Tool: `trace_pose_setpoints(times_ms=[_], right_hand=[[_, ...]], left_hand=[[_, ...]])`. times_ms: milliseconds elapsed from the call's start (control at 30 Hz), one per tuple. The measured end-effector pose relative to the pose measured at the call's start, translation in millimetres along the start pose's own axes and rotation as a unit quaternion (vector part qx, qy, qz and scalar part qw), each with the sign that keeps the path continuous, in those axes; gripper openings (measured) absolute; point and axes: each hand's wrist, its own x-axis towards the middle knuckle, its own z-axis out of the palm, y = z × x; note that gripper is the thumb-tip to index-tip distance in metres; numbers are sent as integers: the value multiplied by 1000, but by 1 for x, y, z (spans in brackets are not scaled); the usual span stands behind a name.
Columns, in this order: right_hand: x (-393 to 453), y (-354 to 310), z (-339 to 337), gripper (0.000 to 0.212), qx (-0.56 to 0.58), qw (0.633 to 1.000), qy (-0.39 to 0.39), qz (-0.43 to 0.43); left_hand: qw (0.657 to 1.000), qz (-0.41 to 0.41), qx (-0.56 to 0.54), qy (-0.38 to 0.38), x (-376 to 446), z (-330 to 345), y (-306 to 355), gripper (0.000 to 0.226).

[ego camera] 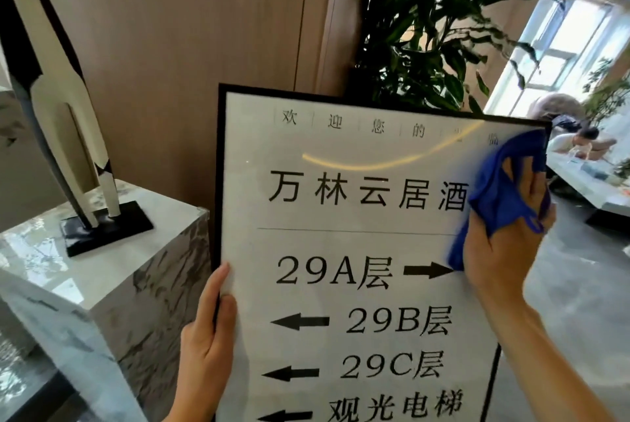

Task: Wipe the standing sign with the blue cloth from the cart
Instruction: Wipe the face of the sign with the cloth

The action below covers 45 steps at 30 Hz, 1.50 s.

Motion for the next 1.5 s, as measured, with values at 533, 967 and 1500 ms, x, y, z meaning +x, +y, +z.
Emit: trace_pose_setpoints(times_ms=[533,967,1500], right_hand=[[-162,-189,75,75,-78,939,-185,-280],[-80,5,1,73,-55,982,-97,-151],[-148,-63,42,74,17,1000,-14,-3]], left_hand=[[998,-13,-68,-1,-8,0,-6,24],[997,41,-68,16,-10,4,-12,43],[997,40,-61,0,-30,10,-17,41]])
